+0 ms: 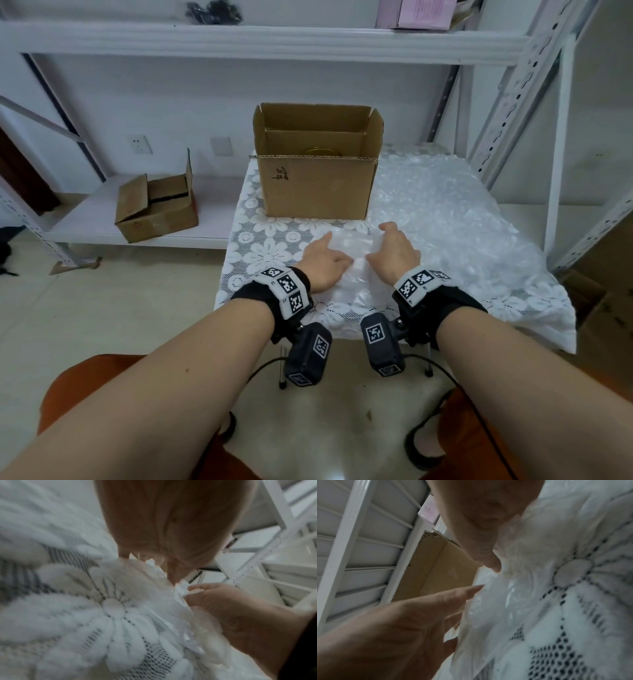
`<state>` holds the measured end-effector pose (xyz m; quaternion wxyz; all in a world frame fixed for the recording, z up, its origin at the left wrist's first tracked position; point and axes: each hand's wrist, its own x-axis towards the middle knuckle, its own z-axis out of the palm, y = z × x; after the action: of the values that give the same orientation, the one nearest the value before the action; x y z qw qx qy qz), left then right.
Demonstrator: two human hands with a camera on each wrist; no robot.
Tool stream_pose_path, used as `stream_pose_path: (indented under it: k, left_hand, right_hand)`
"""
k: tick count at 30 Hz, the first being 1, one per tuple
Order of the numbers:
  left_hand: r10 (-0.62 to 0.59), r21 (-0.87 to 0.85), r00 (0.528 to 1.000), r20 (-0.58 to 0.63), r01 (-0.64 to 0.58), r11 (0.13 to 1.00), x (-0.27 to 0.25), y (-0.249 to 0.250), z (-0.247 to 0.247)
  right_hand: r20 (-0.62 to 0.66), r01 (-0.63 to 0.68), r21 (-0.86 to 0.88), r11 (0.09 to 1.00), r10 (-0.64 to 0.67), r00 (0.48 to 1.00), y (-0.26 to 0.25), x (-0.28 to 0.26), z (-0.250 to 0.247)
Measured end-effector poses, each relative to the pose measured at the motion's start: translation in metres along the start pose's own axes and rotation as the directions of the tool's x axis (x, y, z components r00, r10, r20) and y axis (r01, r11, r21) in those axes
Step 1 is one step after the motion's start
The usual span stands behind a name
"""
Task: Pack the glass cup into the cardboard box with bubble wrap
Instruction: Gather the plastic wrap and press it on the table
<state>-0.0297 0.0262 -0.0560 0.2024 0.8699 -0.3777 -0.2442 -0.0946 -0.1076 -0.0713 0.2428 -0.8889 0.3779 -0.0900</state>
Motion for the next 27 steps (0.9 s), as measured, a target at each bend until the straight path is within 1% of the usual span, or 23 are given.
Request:
stream_pose_path:
  k: [1, 2, 3, 4, 5, 6, 7, 8, 9, 10, 11, 13, 15, 17, 18, 19, 20, 21, 22, 23, 24, 27]
  left_hand:
    - [-0.018, -0.086, 0.992, -0.128, 0.007, 0.996, 0.0, 0.0, 0.001]
    - [-0.086, -0.199, 0.966, -0.243, 0.037, 0.979, 0.0, -0.002, 0.002]
    - [-0.175, -0.327, 0.932, -0.317, 0.066, 0.943, -0.001, -0.001, 0.001]
    - [-0.281, -0.459, 0.905, -0.319, 0.112, 0.881, -0.001, -0.002, -0.001]
    - [-0.378, -0.57, 0.885, -0.272, 0.168, 0.804, -0.002, -0.003, -0.003]
    - [-0.456, -0.661, 0.872, -0.177, 0.238, 0.712, -0.001, -0.005, -0.006]
    - [-0.491, -0.744, 0.869, -0.07, 0.282, 0.605, -0.002, -0.006, -0.011]
    - [-0.482, -0.814, 0.875, 0.04, 0.308, 0.492, -0.004, -0.007, -0.014]
    - [-0.449, -0.856, 0.882, 0.14, 0.336, 0.392, -0.006, -0.008, -0.016]
    - [-0.423, -0.868, 0.881, 0.212, 0.368, 0.332, -0.009, -0.008, -0.017]
    - [-0.405, -0.864, 0.879, 0.25, 0.392, 0.317, -0.01, -0.009, -0.017]
    - [-0.337, -0.857, 0.899, 0.281, 0.393, 0.333, -0.017, -0.006, -0.022]
    - [-0.23, -0.878, 0.931, 0.284, 0.349, 0.327, -0.02, -0.007, -0.027]
    - [-0.133, -0.881, 0.934, 0.333, 0.358, 0.31, -0.027, -0.009, -0.031]
    - [-0.081, -0.889, 0.935, 0.345, 0.354, 0.29, -0.031, -0.009, -0.032]
    - [-0.022, -0.906, 0.937, 0.348, 0.343, 0.247, -0.033, -0.009, -0.032]
    - [0.018, -0.928, 0.942, 0.336, 0.328, 0.176, -0.034, -0.009, -0.032]
    - [0.027, -0.944, 0.948, 0.317, 0.312, 0.107, -0.032, -0.011, -0.031]
    - [0.007, -0.954, 0.955, 0.296, 0.295, 0.052, -0.031, -0.01, -0.03]
    - [-0.027, -0.96, 0.961, 0.276, 0.277, 0.052, -0.03, -0.01, -0.032]
    - [-0.05, -0.96, 0.962, 0.268, 0.271, 0.073, -0.03, -0.008, -0.035]
    - [-0.118, -0.93, 0.948, 0.296, 0.314, 0.189, -0.034, -0.005, -0.046]
  right_hand:
    - [-0.007, -0.007, 0.04, 0.999, 0.008, 1.0, 0.002, 0.0, 0.0]
    - [-0.021, -0.009, 0.081, 0.997, 0.011, 1.0, 0.004, -0.001, 0.0]
    - [-0.037, -0.007, 0.13, 0.992, 0.011, 0.999, 0.006, -0.002, -0.001]
    - [-0.051, 0.005, 0.185, 0.983, 0.004, 0.999, 0.007, -0.002, -0.002]
    - [-0.057, 0.021, 0.242, 0.97, -0.007, 0.998, 0.008, -0.003, -0.004]
    - [-0.057, 0.037, 0.296, 0.954, -0.021, 0.998, 0.009, -0.004, -0.006]
    - [-0.057, 0.05, 0.35, 0.935, -0.033, 0.998, 0.008, -0.004, -0.009]
    - [-0.058, 0.058, 0.408, 0.911, -0.038, 0.998, 0.007, -0.004, -0.011]
    - [-0.057, 0.058, 0.467, 0.883, -0.035, 0.998, 0.005, -0.003, -0.014]
    - [-0.055, 0.059, 0.519, 0.853, -0.035, 0.998, 0.004, -0.003, -0.016]
    - [-0.054, 0.065, 0.558, 0.827, -0.042, 0.998, 0.001, -0.003, -0.018]
    - [-0.06, 0.091, 0.606, 0.79, -0.069, 0.996, -0.002, -0.004, -0.022]
    - [-0.091, 0.144, 0.627, 0.765, -0.111, 0.99, -0.007, -0.006, -0.027]
    - [-0.116, 0.191, 0.641, 0.744, -0.153, 0.981, -0.012, -0.008, -0.032]
    - [-0.113, 0.201, 0.652, 0.731, -0.169, 0.979, -0.015, -0.009, -0.034]
    - [-0.102, 0.202, 0.667, 0.717, -0.181, 0.978, -0.018, -0.01, -0.036]
    - [-0.089, 0.198, 0.682, 0.704, -0.189, 0.978, -0.021, -0.011, -0.037]
    - [-0.081, 0.198, 0.689, 0.697, -0.198, 0.977, -0.025, -0.013, -0.039]
    - [-0.08, 0.205, 0.69, 0.695, -0.208, 0.975, -0.028, -0.014, -0.041]
    - [-0.087, 0.226, 0.679, 0.699, -0.228, 0.97, -0.031, -0.015, -0.043]
    - [-0.096, 0.256, 0.658, 0.708, -0.258, 0.961, -0.032, -0.015, -0.044]
    - [-0.126, 0.394, 0.533, 0.749, -0.39, 0.912, -0.039, -0.018, -0.049]
